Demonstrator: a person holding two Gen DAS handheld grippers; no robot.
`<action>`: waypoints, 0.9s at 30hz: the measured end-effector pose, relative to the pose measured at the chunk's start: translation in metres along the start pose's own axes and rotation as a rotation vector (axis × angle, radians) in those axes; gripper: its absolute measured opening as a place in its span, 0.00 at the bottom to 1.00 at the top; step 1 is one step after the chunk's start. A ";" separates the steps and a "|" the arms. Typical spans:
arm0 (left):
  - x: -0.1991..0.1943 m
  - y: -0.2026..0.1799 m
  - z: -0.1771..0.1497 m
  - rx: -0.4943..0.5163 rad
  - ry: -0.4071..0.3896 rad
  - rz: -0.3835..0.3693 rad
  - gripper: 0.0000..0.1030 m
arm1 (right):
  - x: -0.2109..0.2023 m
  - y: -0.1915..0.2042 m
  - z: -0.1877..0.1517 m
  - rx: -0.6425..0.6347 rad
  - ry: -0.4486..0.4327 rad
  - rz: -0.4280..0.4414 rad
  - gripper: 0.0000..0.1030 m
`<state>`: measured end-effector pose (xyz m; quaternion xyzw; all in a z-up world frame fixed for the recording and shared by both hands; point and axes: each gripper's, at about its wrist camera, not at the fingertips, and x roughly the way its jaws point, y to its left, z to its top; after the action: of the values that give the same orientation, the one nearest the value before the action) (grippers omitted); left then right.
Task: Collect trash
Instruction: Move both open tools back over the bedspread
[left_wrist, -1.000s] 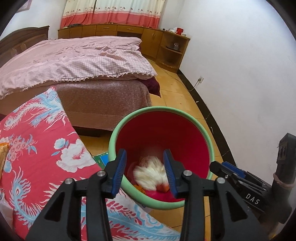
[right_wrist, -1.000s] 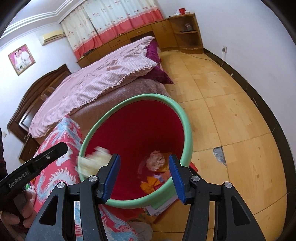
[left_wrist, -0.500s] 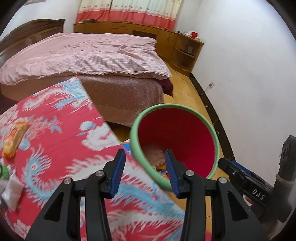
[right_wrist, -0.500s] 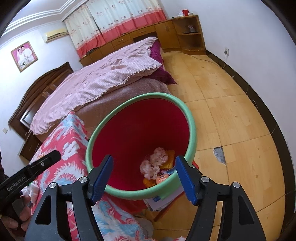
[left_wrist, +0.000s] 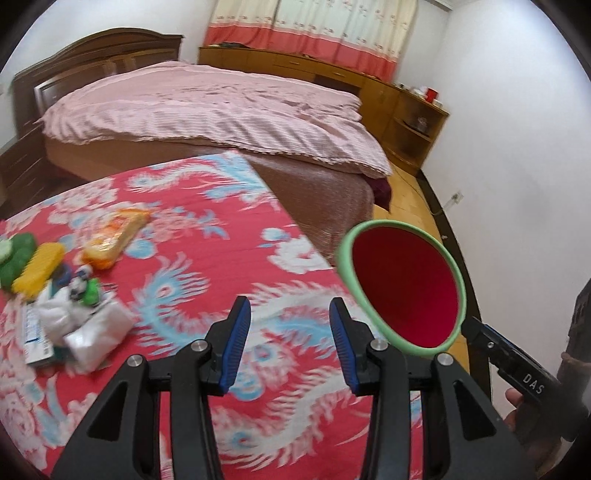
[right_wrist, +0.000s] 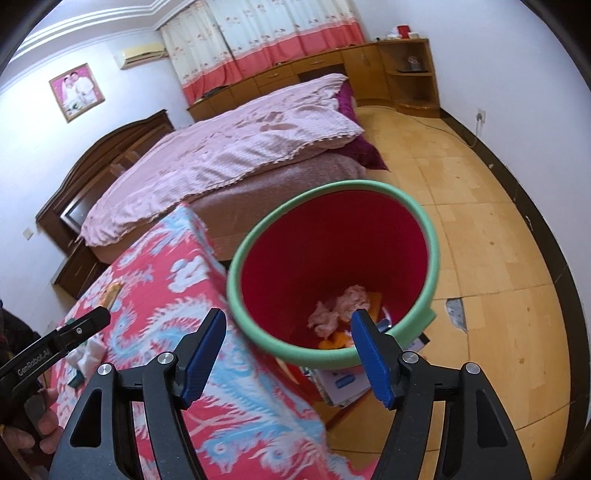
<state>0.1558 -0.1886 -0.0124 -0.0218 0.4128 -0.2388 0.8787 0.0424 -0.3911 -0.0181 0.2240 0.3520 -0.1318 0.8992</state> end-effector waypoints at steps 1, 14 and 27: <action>-0.004 0.007 -0.001 -0.011 -0.006 0.013 0.43 | -0.001 0.004 -0.001 -0.007 0.001 0.006 0.69; -0.038 0.088 -0.018 -0.149 -0.051 0.159 0.43 | 0.010 0.055 -0.015 -0.090 0.051 0.075 0.70; -0.050 0.160 -0.036 -0.251 -0.046 0.310 0.43 | 0.022 0.082 -0.029 -0.133 0.104 0.105 0.70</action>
<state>0.1662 -0.0194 -0.0378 -0.0728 0.4177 -0.0469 0.9044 0.0744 -0.3072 -0.0269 0.1884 0.3939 -0.0491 0.8983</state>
